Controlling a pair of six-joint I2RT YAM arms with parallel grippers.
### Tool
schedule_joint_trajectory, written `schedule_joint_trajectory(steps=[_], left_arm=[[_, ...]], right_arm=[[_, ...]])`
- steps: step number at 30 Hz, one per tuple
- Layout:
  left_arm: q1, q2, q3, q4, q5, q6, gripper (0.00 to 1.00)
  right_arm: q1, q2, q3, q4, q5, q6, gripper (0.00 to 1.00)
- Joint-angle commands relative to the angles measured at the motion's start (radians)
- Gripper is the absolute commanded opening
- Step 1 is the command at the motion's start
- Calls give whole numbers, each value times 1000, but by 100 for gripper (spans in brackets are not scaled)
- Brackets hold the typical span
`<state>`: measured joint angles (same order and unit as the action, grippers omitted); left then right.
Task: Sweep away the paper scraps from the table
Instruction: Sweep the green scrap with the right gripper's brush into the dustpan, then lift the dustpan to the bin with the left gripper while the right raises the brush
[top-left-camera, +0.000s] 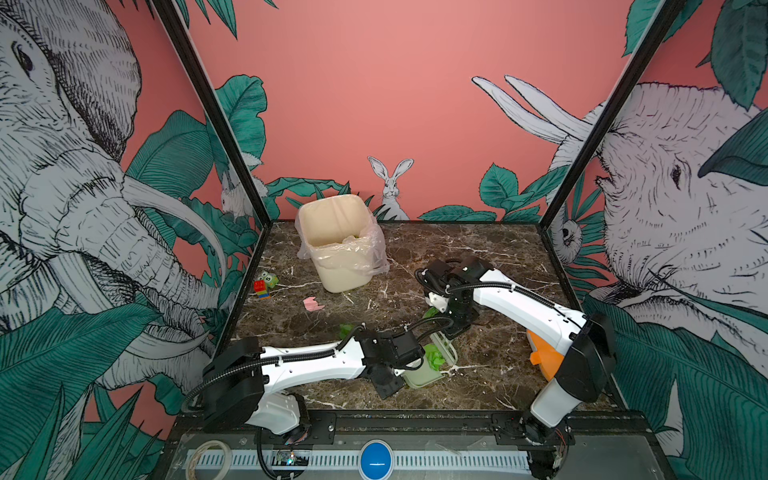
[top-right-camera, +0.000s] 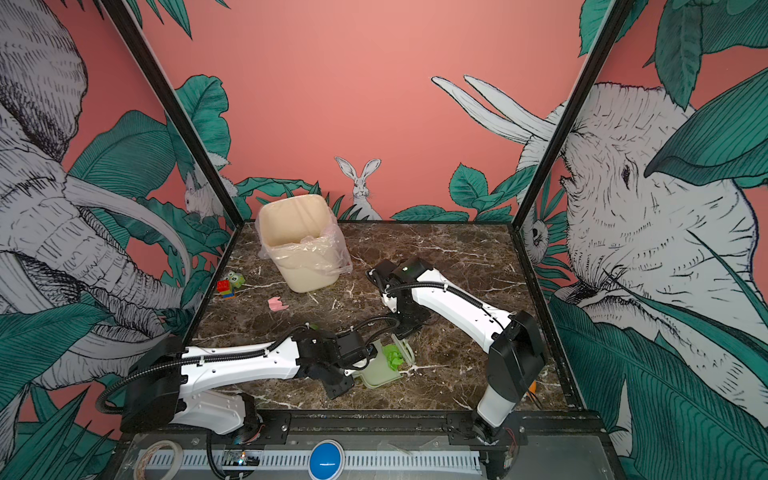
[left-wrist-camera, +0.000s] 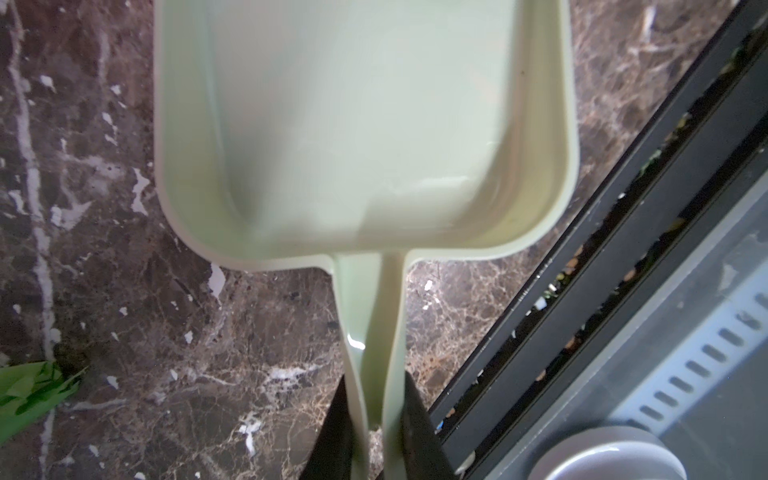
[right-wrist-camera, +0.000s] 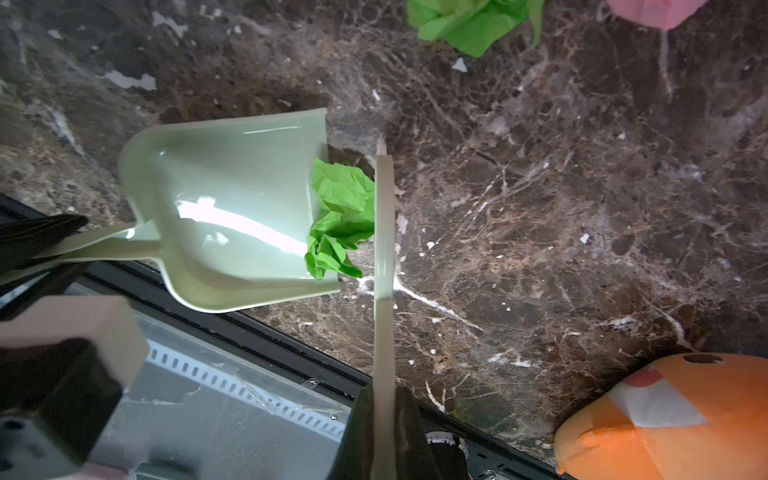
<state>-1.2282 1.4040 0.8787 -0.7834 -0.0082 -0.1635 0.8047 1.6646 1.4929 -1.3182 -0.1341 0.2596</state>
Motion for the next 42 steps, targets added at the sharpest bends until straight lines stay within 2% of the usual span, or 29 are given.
schedule_joint_trajectory(steps=[1, 6, 12, 22, 29, 36, 42], left_arm=[[-4, -22, -2, -8, -4, 9, 1], [-4, -23, 1, -14, -7, 10, 1], [-4, -53, -12, -3, -19, 5, 1], [-5, -175, -49, 36, -72, -2, 0], [-5, -284, -53, 32, -145, -6, 0], [-5, -372, 25, -16, -236, -4, 2], [-5, -392, 129, -57, -262, 7, 3]], right_arm=[[40, -35, 37, 12, -114, 46, 0], [67, -56, 37, 51, -188, 88, 0], [42, -112, 57, -32, -43, 71, 0], [-13, -174, 104, -57, -2, 79, 0], [-94, -251, 136, -106, 25, 69, 0], [-150, -313, 101, -104, 25, 63, 0], [-162, -327, 98, -79, 0, 67, 0]])
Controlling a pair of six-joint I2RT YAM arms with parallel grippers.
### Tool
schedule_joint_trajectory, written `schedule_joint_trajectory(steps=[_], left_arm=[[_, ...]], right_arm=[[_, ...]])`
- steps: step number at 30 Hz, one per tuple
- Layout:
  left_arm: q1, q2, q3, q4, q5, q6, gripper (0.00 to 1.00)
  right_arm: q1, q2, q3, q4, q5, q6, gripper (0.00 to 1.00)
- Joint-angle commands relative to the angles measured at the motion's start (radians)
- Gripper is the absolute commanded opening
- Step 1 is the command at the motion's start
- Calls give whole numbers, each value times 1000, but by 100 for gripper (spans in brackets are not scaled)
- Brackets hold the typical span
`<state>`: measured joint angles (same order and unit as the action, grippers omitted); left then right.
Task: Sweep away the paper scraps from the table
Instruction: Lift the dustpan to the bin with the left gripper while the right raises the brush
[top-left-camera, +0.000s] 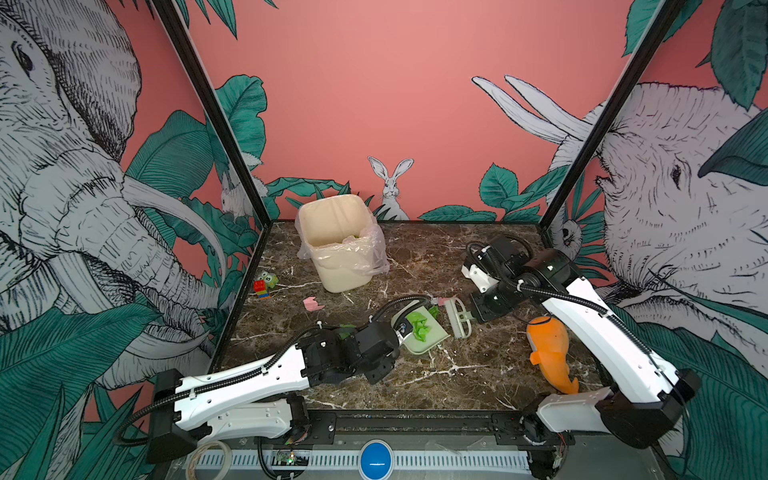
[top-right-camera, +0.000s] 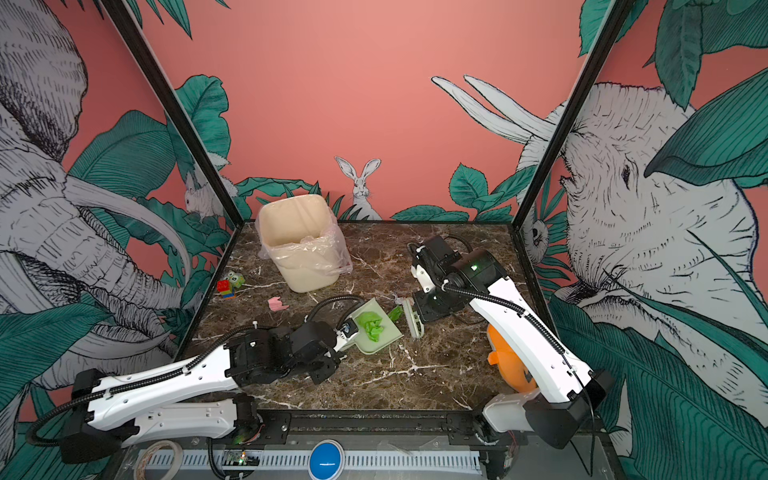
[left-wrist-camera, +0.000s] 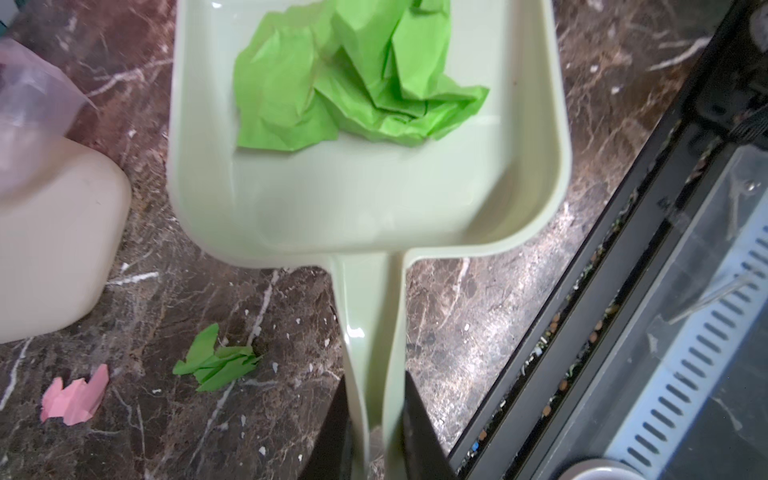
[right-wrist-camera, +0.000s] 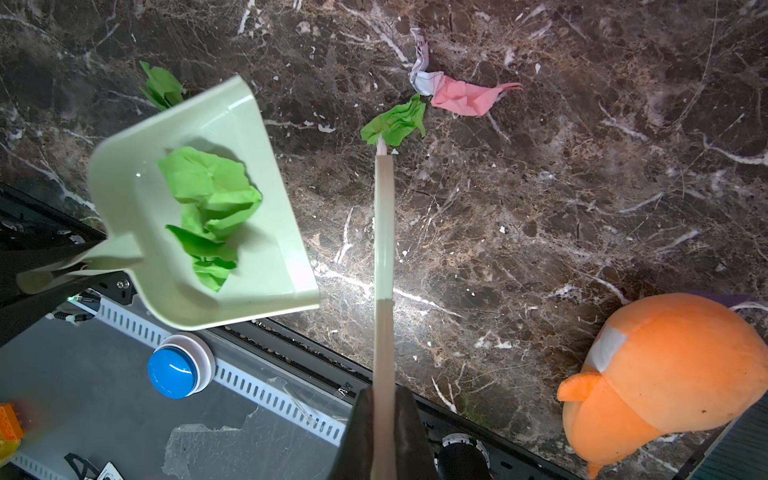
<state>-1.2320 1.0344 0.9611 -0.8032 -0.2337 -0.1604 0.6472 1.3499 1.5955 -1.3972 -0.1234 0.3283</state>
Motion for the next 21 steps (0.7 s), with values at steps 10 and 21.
schedule_joint_trajectory(steps=[10, 21], left_arm=[[-1, -16, 164, -74, -60, 10, 6], [14, -17, 295, -167, -144, -15, 9]], right_arm=[[-7, -12, 26, 18, -31, -8, 0], [-16, -22, 42, 0, -25, -29, 0]])
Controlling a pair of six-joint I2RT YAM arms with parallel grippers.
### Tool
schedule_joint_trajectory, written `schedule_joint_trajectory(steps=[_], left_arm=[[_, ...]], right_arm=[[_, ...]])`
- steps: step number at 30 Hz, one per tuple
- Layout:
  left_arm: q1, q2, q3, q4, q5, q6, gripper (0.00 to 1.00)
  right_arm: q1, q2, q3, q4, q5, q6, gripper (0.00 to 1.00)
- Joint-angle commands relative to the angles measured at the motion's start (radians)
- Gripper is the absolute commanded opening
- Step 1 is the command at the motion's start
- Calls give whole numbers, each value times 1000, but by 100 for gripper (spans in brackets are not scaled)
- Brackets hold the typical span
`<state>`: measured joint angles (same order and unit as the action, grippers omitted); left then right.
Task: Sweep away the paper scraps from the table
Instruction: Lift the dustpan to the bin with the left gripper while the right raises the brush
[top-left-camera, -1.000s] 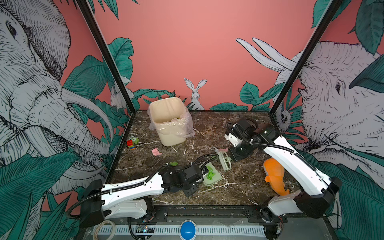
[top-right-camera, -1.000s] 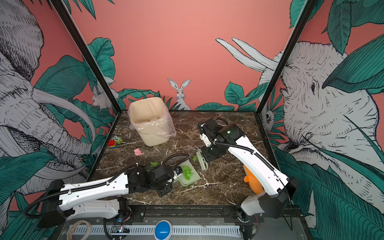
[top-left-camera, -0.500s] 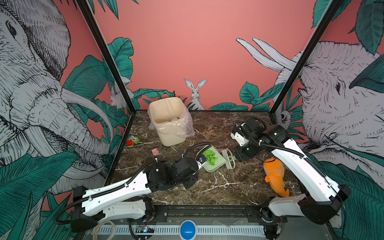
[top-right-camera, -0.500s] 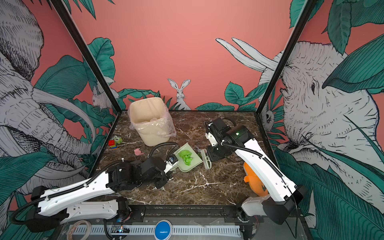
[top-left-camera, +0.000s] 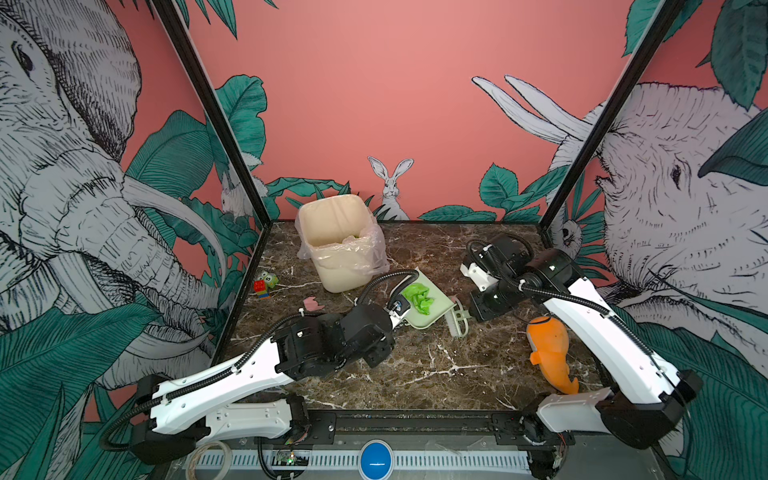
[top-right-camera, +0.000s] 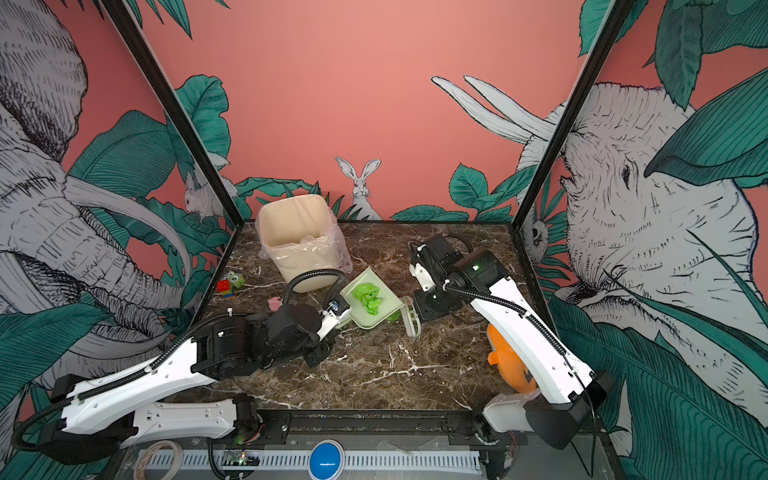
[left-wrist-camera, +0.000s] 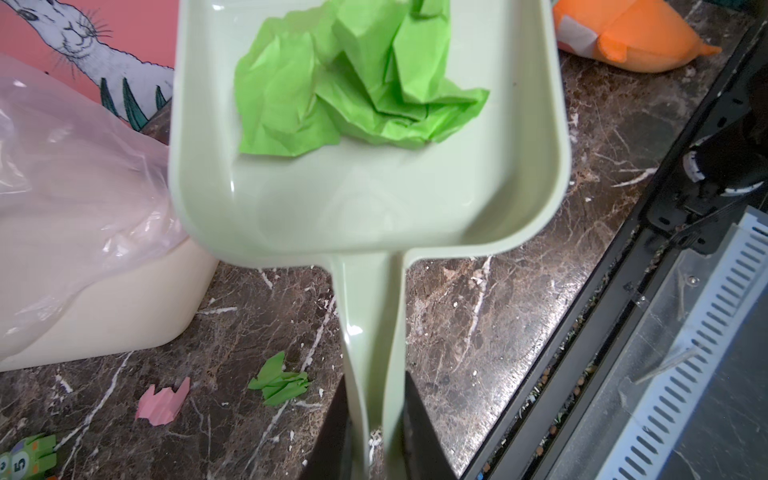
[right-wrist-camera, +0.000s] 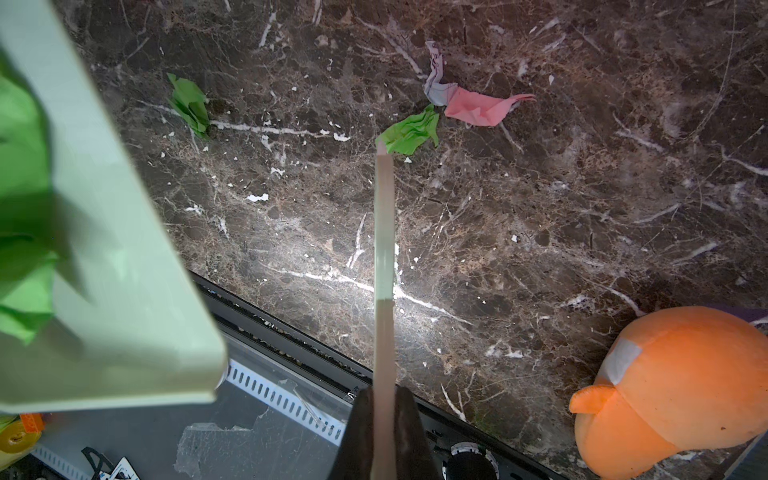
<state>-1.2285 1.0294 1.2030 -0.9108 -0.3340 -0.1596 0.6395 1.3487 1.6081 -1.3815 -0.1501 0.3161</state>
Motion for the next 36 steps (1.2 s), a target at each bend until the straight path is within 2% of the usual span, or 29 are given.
schedule_joint_trajectory(steps=[1, 5, 15, 25, 26, 31, 36], left_arm=[[19, -8, 73, -76, -48, -18, 9], [75, 2, 154, -156, -56, -15, 9], [281, 41, 339, -288, -57, 48, 10], [521, 103, 405, -293, -12, 91, 10], [571, 112, 412, -292, 2, 92, 10], [702, 165, 456, -290, 56, 123, 9], [808, 220, 510, -288, 20, 183, 8]], right_arm=[[-10, -23, 29, -18, 2, -18, 0], [-16, -29, 22, -18, -1, -24, 0], [-29, -42, 6, -21, -11, -40, 0], [-46, -33, 19, -43, -25, -72, 0], [-47, -31, 22, -46, -28, -74, 0], [-52, -29, 23, -53, -33, -81, 0], [-58, -35, 6, -53, -38, -83, 0]])
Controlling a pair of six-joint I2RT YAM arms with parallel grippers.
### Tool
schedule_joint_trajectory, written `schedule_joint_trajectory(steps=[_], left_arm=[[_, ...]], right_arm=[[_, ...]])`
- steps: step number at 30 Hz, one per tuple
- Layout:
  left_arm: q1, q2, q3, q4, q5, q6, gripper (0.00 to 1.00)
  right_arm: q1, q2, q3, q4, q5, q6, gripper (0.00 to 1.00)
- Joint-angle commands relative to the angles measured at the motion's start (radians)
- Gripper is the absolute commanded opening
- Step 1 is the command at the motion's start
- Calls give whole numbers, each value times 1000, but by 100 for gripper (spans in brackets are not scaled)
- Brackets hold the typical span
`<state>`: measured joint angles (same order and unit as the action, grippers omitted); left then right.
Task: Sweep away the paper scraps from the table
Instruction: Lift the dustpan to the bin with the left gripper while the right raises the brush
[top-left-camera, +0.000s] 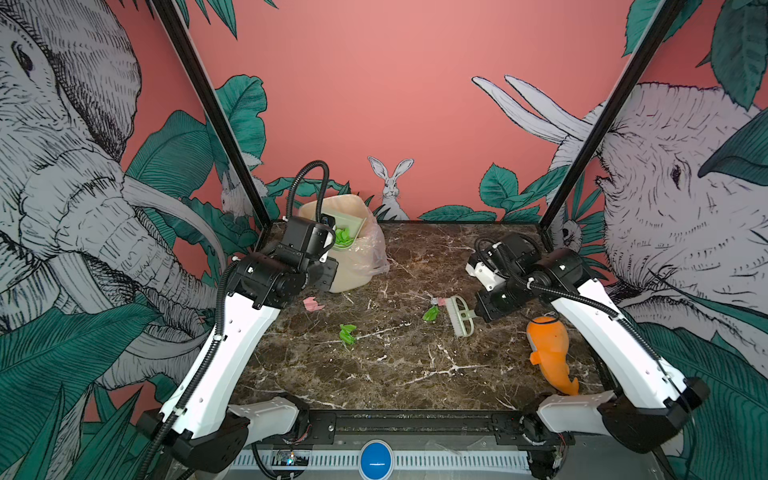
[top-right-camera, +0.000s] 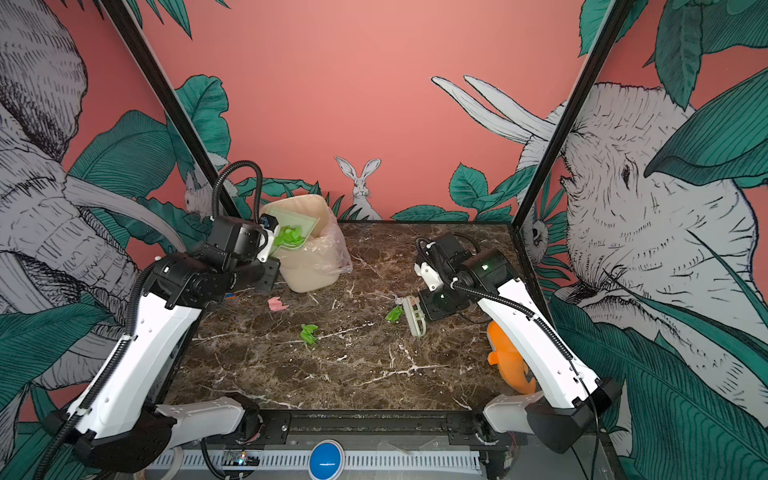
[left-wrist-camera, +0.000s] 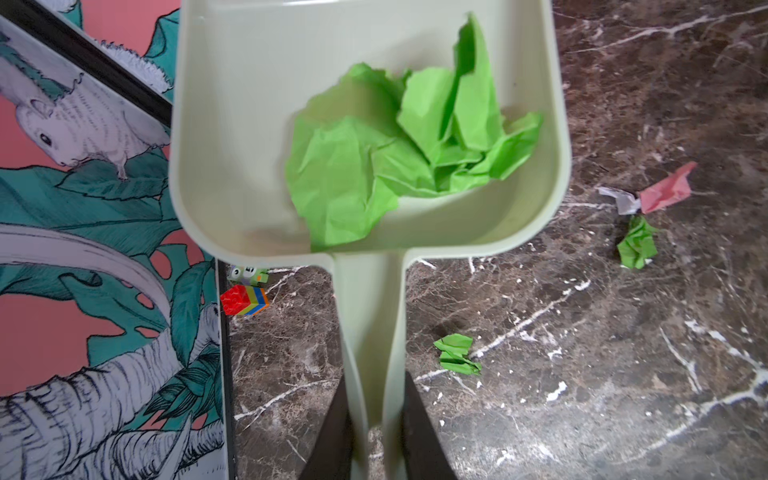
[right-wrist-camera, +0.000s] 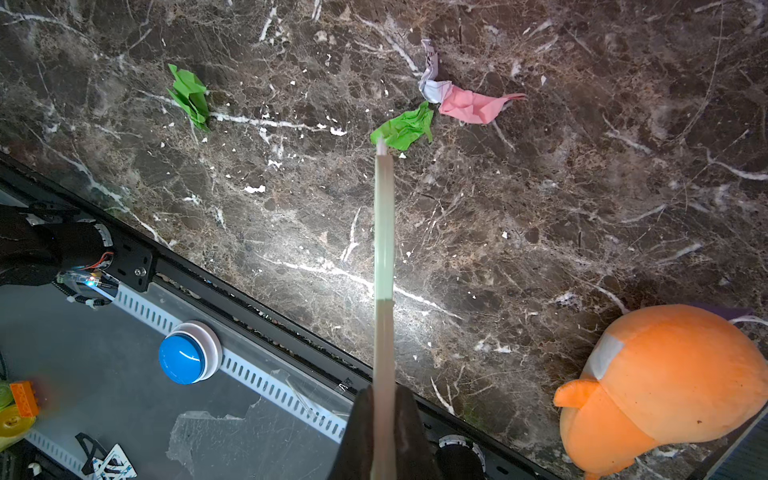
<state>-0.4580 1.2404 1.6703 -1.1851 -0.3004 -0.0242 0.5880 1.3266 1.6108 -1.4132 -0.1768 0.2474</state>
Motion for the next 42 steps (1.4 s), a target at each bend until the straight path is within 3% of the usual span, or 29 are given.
schedule_joint_trajectory(steps=[1, 18, 27, 36, 42], left_arm=[[52, 19, 50, -8, -21, 58, 9], [91, 285, 190, -59, -260, 260, 5], [90, 388, 296, -139, -343, 308, 3], [-1, 415, 261, -122, -563, 376, 2], [-36, 438, 250, -126, -647, 405, 3]], right_arm=[[-8, -13, 2, -21, -13, -16, 0], [-30, -20, -35, -38, -33, -36, 0], [-36, -9, -43, -32, -48, -43, 0], [-37, 3, -33, -38, -56, -49, 0], [-37, 4, -28, -41, -59, -49, 0]])
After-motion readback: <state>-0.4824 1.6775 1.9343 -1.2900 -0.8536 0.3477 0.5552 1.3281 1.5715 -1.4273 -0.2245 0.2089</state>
